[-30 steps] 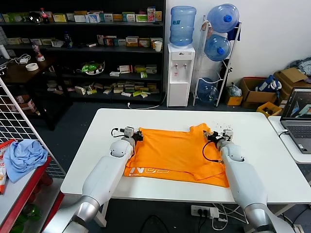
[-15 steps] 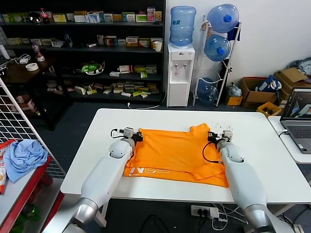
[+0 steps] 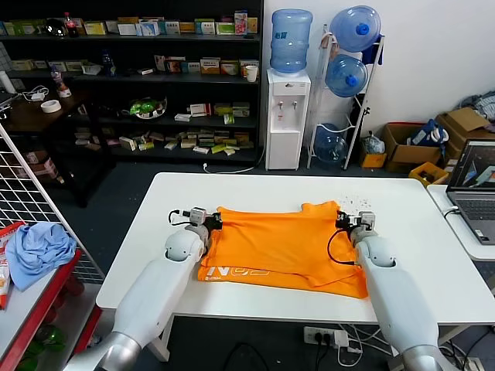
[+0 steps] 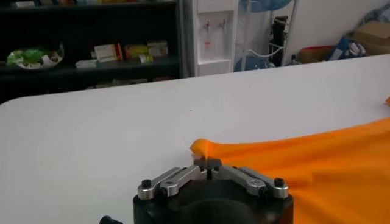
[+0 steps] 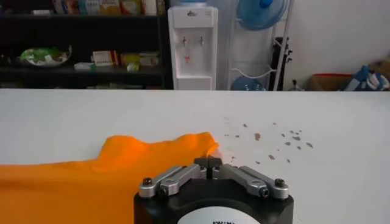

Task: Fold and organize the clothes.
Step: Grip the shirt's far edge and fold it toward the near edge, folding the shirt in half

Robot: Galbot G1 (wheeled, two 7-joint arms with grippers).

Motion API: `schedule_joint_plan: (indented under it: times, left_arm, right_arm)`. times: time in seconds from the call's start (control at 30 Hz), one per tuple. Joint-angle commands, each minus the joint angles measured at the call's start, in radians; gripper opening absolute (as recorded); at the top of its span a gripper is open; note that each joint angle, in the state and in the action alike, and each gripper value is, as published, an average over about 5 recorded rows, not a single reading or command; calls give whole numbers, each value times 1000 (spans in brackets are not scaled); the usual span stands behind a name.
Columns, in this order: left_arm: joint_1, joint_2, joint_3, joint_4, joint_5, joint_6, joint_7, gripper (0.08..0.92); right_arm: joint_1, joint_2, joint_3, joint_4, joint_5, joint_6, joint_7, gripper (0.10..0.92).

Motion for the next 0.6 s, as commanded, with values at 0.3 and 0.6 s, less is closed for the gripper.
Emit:
schedule_joint_plan:
  times: [0.3, 0.6]
  left_arm:
    - [313, 196, -63, -498, -31, 10, -23, 92]
    - [467, 203, -98, -584, -27, -2, -25, 92]
  right_arm:
    - [-569, -120, 63, 662, -53, -36, 61, 124]
    - [-724, -83, 82, 738, -143, -12, 72, 124]
